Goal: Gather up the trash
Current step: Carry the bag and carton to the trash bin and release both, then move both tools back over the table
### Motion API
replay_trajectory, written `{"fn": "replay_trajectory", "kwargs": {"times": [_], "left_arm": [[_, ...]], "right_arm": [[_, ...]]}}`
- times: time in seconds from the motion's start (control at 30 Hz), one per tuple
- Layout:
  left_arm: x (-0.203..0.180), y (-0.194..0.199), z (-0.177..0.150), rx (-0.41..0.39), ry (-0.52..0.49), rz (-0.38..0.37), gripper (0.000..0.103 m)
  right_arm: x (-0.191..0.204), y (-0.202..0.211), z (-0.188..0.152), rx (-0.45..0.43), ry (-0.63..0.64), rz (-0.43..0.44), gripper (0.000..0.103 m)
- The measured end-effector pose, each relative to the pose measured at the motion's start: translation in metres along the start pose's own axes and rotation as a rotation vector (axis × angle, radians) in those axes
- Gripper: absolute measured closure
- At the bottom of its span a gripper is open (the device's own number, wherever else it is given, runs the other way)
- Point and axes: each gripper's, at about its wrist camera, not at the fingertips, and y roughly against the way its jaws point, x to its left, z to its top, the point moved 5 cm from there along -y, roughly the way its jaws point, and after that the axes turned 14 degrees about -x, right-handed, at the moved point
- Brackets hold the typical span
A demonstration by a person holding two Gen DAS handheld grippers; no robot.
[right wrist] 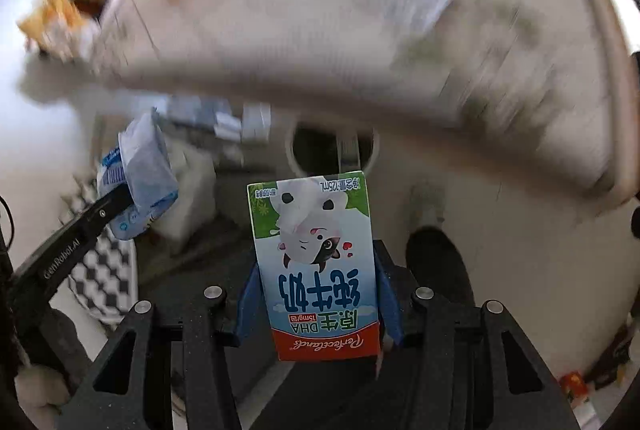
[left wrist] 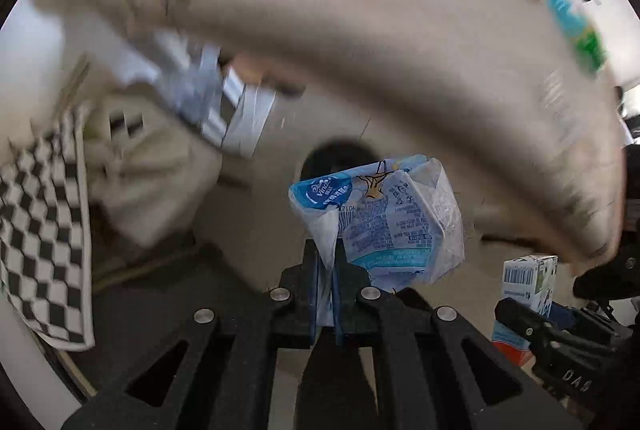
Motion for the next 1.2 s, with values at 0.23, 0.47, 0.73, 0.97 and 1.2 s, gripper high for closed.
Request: {"fn": "replay_trajectory", "kwargs": {"times": [0.23,0.47,0.73,0.97,1.2], "left_arm": [[0.035,-0.158,-0.045,0.126,0.089,0.032,0.1],[0.033,-0.329,-0.05,0.165,0.161,-0.024,0.1],[0.017,-0.425,-0.033,0.198,0.168,-0.107,0.096],[0.028,-0.424,-0.036,0.222,0.208,-0.115,0.04],[0.048,-0.396,-0.058,0.207,0.199,-0.012,0.005]], "right_arm": [[-0.016,-0.162,-0.034,0.106,-0.002,-0.087,0.051],[-0.067,-0.325,0.012,0.097,-0.091,-0.093,0.051],[-0.08,-0.428,0.067,0.066,-0.155,-0.043,0.049],[-0.081,-0.445,0.076,0.061,-0.144,-0.009,0.006],[-0.087,-0.429,0.056,0.056,-0.016,-0.176,0.0]]}}
